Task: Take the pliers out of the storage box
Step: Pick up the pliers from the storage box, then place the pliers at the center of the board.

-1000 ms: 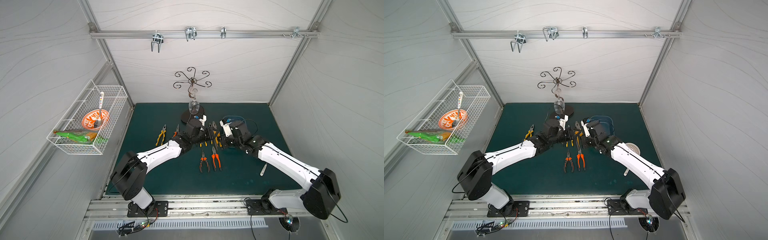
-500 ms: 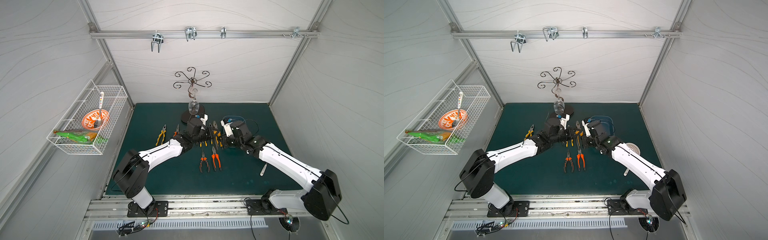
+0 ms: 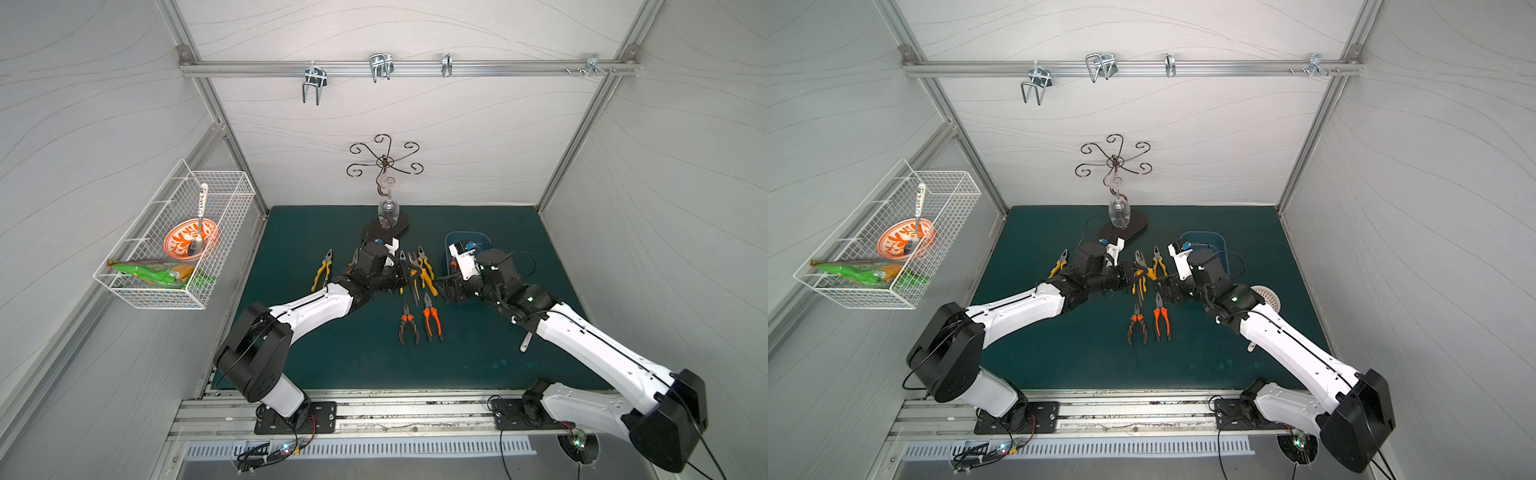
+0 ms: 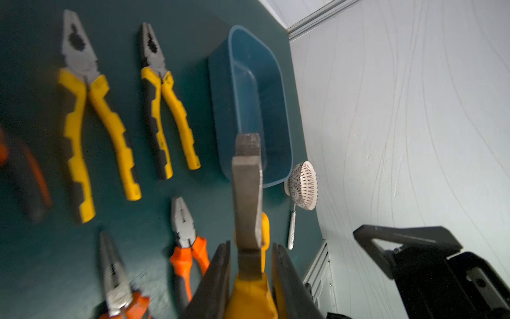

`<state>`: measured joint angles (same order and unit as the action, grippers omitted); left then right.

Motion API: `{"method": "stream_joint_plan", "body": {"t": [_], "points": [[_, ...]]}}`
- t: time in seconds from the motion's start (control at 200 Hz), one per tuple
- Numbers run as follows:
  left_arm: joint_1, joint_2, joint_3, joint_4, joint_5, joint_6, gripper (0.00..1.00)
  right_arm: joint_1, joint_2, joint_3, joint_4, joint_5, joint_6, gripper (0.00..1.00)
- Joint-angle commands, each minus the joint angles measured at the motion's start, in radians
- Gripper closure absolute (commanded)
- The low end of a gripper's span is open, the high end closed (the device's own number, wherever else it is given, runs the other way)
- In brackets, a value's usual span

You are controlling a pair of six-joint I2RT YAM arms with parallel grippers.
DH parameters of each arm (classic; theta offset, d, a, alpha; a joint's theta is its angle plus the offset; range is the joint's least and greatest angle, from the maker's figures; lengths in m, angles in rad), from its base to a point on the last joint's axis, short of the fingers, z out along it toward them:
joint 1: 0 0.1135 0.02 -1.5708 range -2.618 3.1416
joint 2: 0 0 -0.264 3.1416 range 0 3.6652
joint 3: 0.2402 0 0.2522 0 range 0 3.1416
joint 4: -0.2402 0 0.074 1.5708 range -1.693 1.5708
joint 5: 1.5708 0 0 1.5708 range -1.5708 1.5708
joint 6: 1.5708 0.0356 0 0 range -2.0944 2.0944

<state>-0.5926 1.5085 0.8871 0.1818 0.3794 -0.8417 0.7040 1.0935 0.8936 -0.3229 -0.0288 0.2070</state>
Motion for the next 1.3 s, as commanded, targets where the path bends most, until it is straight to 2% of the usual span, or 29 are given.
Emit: {"method": "stream_joint_plan", "body": {"t": [0.0, 0.055, 0.25, 0.415, 0.65, 0.75, 0.94, 1.125, 1.295], "points": [[0.012, -0.097, -0.036, 0.023, 0.028, 0.079, 1.00, 0.027, -0.042, -0.031, -0.013, -0.054, -0.059, 0.05], [0.018, -0.128, -0.069, -0.012, 0.026, 0.102, 1.00, 0.047, -0.054, -0.044, -0.013, -0.058, -0.091, 0.01], [0.050, -0.206, -0.147, -0.162, 0.054, 0.164, 1.00, 0.152, -0.068, -0.079, 0.005, -0.053, -0.201, 0.01], [0.091, -0.266, -0.186, -0.272, 0.042, 0.237, 1.00, 0.234, -0.041, -0.081, 0.009, -0.008, -0.240, 0.01], [0.170, -0.243, -0.154, -0.405, 0.069, 0.328, 1.00, 0.274, 0.014, -0.069, 0.019, 0.012, -0.242, 0.01], [0.175, -0.205, -0.120, -0.458, 0.033, 0.353, 1.00, 0.275, 0.024, -0.065, 0.026, 0.017, -0.245, 0.01], [0.175, -0.075, -0.096, -0.403, 0.091, 0.347, 1.00, 0.275, 0.041, -0.059, 0.027, 0.022, -0.256, 0.01], [0.176, 0.011, -0.099, -0.296, 0.075, 0.296, 1.00, 0.275, 0.048, -0.061, 0.030, 0.036, -0.256, 0.01], [0.177, 0.114, -0.073, -0.234, 0.106, 0.269, 1.00, 0.275, 0.058, -0.059, 0.032, 0.042, -0.258, 0.01]]}}
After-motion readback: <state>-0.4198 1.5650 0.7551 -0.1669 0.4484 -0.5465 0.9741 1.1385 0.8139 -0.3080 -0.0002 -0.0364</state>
